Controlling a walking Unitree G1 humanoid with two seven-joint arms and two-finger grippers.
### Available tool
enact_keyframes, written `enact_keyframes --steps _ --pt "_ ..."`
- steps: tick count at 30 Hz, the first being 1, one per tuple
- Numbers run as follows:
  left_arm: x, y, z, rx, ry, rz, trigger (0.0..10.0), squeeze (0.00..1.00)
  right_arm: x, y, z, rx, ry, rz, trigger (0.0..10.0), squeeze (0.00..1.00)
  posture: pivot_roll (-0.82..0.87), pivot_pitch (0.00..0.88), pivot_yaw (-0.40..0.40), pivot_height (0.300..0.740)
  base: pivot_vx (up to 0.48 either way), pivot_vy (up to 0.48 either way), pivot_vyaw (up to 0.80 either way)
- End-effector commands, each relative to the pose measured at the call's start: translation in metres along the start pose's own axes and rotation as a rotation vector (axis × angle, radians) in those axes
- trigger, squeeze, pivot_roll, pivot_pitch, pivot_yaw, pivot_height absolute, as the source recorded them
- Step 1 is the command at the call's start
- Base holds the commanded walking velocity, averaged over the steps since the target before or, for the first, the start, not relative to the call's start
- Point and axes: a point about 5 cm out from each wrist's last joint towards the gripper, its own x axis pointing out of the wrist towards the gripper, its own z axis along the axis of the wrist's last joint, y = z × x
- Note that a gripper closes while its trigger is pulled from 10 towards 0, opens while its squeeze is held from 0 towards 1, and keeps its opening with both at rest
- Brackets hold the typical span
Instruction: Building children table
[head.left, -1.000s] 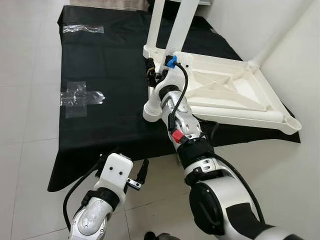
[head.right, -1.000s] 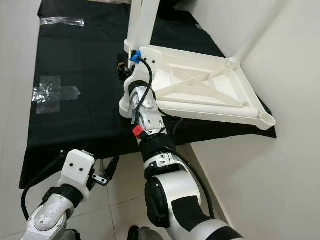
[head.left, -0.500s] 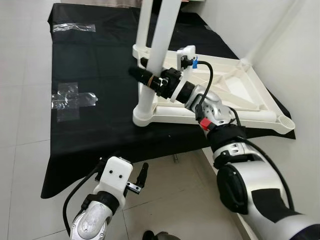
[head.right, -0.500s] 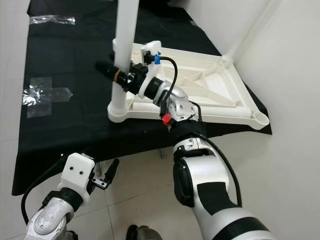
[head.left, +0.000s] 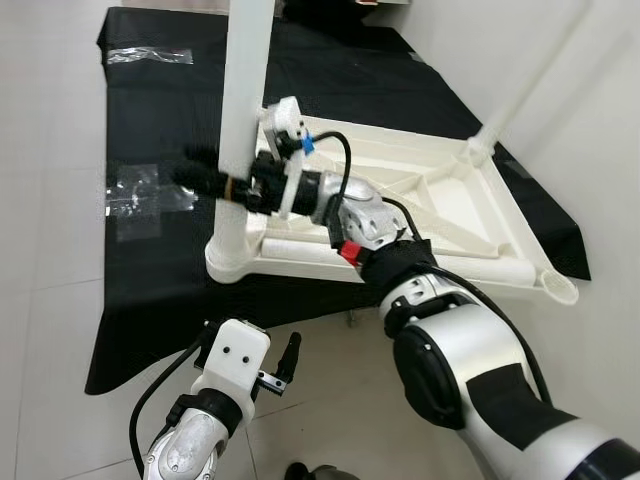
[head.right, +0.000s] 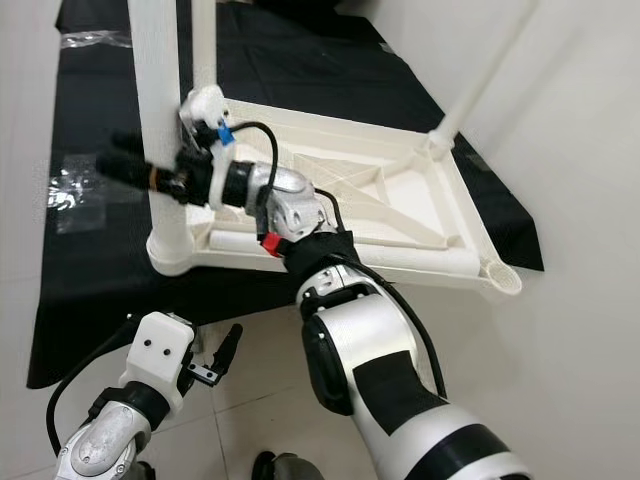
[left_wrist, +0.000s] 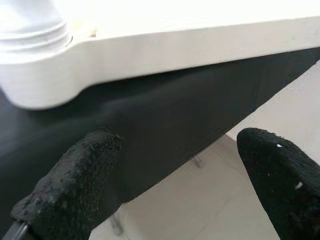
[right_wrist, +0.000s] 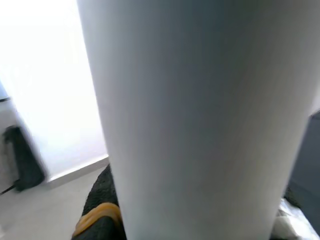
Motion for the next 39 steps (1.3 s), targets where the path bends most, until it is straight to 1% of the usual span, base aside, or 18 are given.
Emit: enact_keyframes --steps 1,5,7,8,9,13,17,21,22,24,25,28,29,32,33,34,37,39 --pt "-0.001 -0.004 0.001 -0.009 -0.002 -0.013 10.0 0.00 -0.007 -0.013 0.005 -0.007 -0.036 -0.159 0.0 0.00 0.15 0.150 -0.241 0.740 0.000 0.000 0.00" --pt "-0.001 -0.004 0.001 -0.010 -0.002 -0.014 10.0 0.00 -0.009 -0.017 0.004 -0.008 -0.040 -0.237 0.0 0.00 0.15 0.153 -0.239 0.740 0.000 0.000 0.00" --pt "0.000 -0.004 0.000 -0.013 0.000 -0.016 10.0 0.00 -0.024 -0.036 -0.010 0.004 0.002 -0.679 0.0 0.00 0.14 0.156 -0.233 0.740 0.000 0.000 0.00" --pt "0.000 -0.004 0.000 -0.013 0.000 -0.016 10.0 0.00 -0.024 -0.036 -0.010 0.004 0.002 -0.679 0.0 0.00 0.14 0.156 -0.233 0.740 0.000 0.000 0.00" --pt "0.000 -0.004 0.000 -0.012 0.001 -0.017 10.0 0.00 -0.038 -0.044 -0.020 0.037 0.018 -0.938 0.0 0.00 0.14 0.157 -0.231 0.740 0.000 0.000 0.00" --pt "0.000 -0.004 0.000 -0.010 0.002 -0.019 10.0 0.00 -0.053 -0.046 -0.035 0.097 0.039 -1.215 0.0 0.00 0.14 0.157 -0.229 0.740 0.000 0.000 0.00" --pt "0.001 -0.003 0.000 -0.003 0.003 -0.018 10.0 0.00 -0.045 -0.033 -0.045 0.175 0.031 -1.344 0.0 0.00 0.15 0.157 -0.227 0.740 0.000 0.000 0.00" --pt "0.001 -0.003 0.000 0.000 0.003 -0.018 10.0 0.00 -0.037 -0.027 -0.046 0.181 0.025 -1.323 0.0 0.00 0.15 0.156 -0.225 0.740 0.000 0.000 0.00" --pt "0.001 -0.003 0.000 0.000 0.003 -0.018 10.0 0.00 -0.032 -0.024 -0.046 0.189 0.019 -1.289 10.0 0.00 0.15 0.156 -0.225 0.740 0.000 0.000 0.00" --pt "0.001 -0.003 0.000 0.000 0.003 -0.018 10.0 0.00 -0.032 -0.024 -0.046 0.189 0.019 -1.289 10.0 0.00 0.15 0.156 -0.225 0.740 0.000 0.000 0.00" --pt "0.001 -0.002 0.000 0.001 0.002 -0.017 10.0 0.00 -0.027 -0.021 -0.043 0.184 -0.011 -1.213 10.0 1.00 0.15 0.156 -0.226 0.740 0.000 0.000 0.00" --pt "0.001 -0.002 0.000 0.001 0.003 -0.017 10.0 0.00 -0.026 -0.021 -0.035 0.159 -0.069 -1.152 10.0 1.00 0.15 0.155 -0.224 0.740 0.000 0.000 0.00" --pt "0.001 -0.001 0.000 0.000 0.003 -0.017 10.0 0.00 -0.025 -0.022 -0.024 0.146 -0.133 -1.045 10.0 0.00 0.14 0.156 -0.224 0.740 0.000 0.000 0.00" --pt "0.002 -0.001 0.000 -0.002 0.003 -0.017 10.0 0.00 -0.027 -0.026 -0.013 0.145 -0.153 -0.729 10.0 0.00 0.14 0.156 -0.222 0.740 0.000 0.000 0.00" --pt "0.002 -0.001 0.000 -0.002 0.003 -0.017 10.0 0.00 -0.027 -0.026 -0.013 0.145 -0.153 -0.729 10.0 0.00 0.14 0.156 -0.222 0.740 0.000 0.000 0.00" --pt "0.002 -0.001 0.000 -0.003 0.003 -0.018 10.0 0.00 -0.030 -0.025 -0.017 0.150 -0.072 -0.479 10.0 0.00 0.14 0.158 -0.220 0.740 0.000 0.000 0.00" --pt "0.003 0.000 -0.001 -0.001 0.003 -0.018 10.0 0.00 -0.051 -0.017 -0.029 0.147 0.100 -0.043 10.0 0.00 0.13 0.166 -0.219 0.740 0.000 0.000 0.00" --pt "0.003 0.000 0.000 0.000 0.003 -0.018 10.0 0.00 -0.056 -0.016 -0.031 0.134 0.137 0.038 10.0 0.00 0.13 0.166 -0.219 0.740 0.000 0.000 0.00"
